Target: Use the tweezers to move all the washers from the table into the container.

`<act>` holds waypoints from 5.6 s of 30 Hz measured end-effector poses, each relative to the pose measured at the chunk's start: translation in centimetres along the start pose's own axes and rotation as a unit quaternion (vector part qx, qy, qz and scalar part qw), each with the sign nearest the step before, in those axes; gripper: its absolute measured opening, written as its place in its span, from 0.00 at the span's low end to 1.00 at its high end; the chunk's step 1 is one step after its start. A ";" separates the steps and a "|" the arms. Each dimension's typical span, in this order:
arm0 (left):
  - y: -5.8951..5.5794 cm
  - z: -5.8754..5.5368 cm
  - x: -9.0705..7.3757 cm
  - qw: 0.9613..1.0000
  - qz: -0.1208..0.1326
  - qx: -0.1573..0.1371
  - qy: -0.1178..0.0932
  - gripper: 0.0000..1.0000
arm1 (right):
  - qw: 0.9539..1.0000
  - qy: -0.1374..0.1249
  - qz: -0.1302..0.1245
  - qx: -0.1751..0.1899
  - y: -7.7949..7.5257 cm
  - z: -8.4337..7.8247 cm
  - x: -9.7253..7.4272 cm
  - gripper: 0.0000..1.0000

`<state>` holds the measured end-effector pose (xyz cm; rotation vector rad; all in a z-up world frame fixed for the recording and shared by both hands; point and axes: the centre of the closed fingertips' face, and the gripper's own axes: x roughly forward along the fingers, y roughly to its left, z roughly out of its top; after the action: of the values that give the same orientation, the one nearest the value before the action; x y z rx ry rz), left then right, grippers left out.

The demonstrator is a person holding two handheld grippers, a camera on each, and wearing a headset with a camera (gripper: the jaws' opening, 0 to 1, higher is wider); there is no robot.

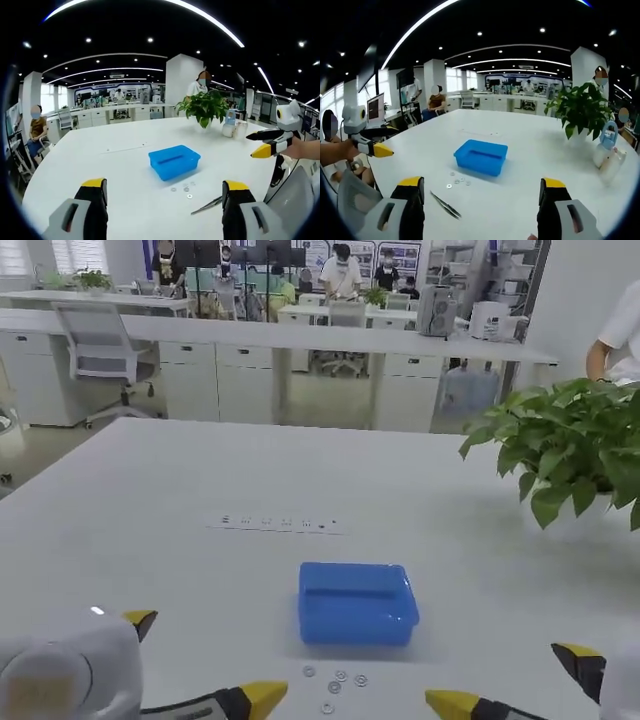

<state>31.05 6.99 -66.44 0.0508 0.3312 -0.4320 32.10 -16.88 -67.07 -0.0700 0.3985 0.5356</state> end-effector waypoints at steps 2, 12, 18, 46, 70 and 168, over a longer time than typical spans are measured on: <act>0.0 0.1 0.2 1.000 -0.001 0.001 0.000 0.97 | 1.000 0.002 0.000 -0.002 0.0 0.0 0.3 0.95; -0.2 -0.4 1.2 1.000 -0.009 0.005 0.008 0.97 | 1.000 0.014 0.005 -0.011 -0.4 -0.7 1.0 0.94; 0.0 -1.1 1.8 1.000 -0.010 0.005 0.021 0.94 | 1.000 0.021 0.006 -0.004 -0.7 -1.1 1.2 0.94; -6.8 -10.4 6.7 0.956 -0.204 0.079 0.197 0.25 | 0.998 0.062 0.019 0.022 -0.1 -3.9 3.4 0.89; -8.8 -14.7 7.9 0.897 -0.280 0.222 0.259 0.00 | 0.994 0.095 0.042 0.030 2.1 -6.1 3.6 0.83; -9.1 -7.4 5.8 0.974 -0.165 0.021 0.151 0.65 | 0.955 0.101 0.249 -0.127 10.0 -3.7 18.5 0.05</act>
<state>29.91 -2.71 -75.12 0.1043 0.6355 -0.7648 40.25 0.07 -77.26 -0.2788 0.5489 1.0845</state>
